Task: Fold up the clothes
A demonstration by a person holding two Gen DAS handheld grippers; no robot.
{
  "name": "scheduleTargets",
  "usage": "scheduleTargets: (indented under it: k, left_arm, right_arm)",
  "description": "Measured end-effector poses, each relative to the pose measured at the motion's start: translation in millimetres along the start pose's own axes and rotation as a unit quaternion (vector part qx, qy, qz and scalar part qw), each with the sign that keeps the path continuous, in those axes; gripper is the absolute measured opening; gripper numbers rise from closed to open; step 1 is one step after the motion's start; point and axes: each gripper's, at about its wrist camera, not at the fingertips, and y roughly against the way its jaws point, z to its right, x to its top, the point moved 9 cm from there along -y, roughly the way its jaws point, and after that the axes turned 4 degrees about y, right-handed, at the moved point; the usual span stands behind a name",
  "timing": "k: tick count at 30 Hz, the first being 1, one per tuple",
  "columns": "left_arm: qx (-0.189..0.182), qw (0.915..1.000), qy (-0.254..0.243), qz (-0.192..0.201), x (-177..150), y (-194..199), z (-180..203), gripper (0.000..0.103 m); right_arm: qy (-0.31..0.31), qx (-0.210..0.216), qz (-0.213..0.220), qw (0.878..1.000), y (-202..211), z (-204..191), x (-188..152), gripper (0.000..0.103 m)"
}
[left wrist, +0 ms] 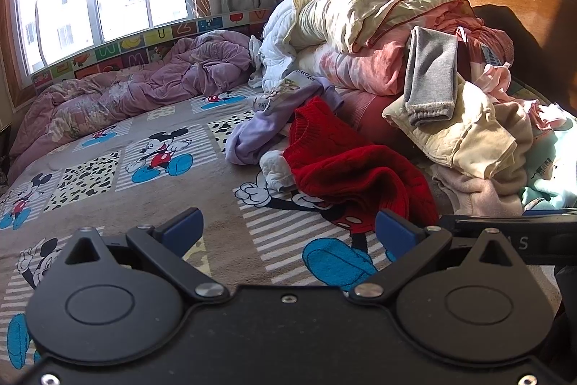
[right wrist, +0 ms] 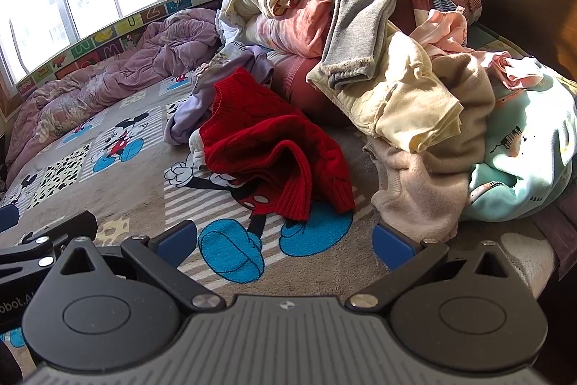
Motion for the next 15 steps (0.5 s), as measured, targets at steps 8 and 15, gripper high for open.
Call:
scheduleTargets:
  k: [8,15]
  left_arm:
    - [0.0,1.0,-0.002,0.001,-0.3,-0.6,0.7,0.103]
    - [-0.003,0.9999,-0.011,0.003,-0.8,-2.4,2.0,0.103]
  right_arm:
    - [0.0,0.0,0.0,1.0,-0.2,-0.3,0.3,0.103]
    - [0.0,0.0,0.0,1.0,-3.0,1.3,0.7,0.103]
